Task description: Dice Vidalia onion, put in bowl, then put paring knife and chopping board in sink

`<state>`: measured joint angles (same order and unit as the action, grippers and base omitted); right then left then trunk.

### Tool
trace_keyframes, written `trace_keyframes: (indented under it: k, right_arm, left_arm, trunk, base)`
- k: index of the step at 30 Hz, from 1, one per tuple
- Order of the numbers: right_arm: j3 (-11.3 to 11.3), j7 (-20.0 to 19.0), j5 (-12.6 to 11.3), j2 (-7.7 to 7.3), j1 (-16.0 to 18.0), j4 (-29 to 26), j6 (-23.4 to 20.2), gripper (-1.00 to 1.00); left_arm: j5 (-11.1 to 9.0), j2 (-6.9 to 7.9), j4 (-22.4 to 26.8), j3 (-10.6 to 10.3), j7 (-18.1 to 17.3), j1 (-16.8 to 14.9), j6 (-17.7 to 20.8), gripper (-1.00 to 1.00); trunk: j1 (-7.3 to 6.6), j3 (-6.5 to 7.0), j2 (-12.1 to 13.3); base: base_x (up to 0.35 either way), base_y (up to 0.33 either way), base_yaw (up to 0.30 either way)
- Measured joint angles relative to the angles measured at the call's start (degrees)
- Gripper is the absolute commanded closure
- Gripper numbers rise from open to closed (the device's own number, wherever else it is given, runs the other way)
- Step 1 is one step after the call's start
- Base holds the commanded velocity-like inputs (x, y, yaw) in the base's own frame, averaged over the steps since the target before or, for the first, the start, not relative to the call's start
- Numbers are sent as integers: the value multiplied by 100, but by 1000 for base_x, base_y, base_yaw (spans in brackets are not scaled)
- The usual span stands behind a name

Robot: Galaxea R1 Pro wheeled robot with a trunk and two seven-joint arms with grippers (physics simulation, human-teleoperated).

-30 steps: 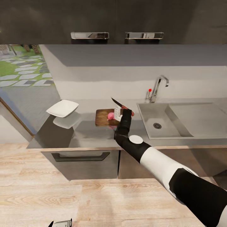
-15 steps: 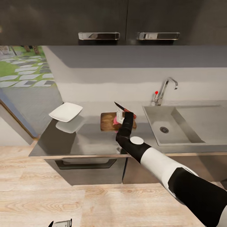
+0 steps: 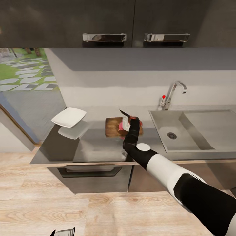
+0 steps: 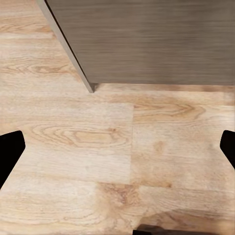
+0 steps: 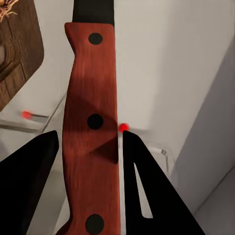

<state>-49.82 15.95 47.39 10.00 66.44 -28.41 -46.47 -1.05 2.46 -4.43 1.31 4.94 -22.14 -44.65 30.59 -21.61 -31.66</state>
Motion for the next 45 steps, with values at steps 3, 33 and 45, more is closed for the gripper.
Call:
trace_keyframes:
  k: [3, 33, 45]
  right_arm:
    - [1, 0, -3, 0, 0, 85, 31, 100]
    - [-3, 1, -12, 0, -60, 291, 368, 100]
    - [1, 39, 4, 0, -61, 368, 501, 100]
  left_arm:
    - [0, 0, 0, 0, 0, 0, 0, -100]
    - [0, -44, 0, 0, 0, 0, -1, -100]
    - [1, -59, 0, 0, 0, 0, 0, -100]
  trunk:
    - [0, 0, 0]
    - [0, 0, 0]
    - [0, 0, 0]
  base:
    - [0, 0, 0]
    - [0, 0, 0]
    - [0, 0, 0]
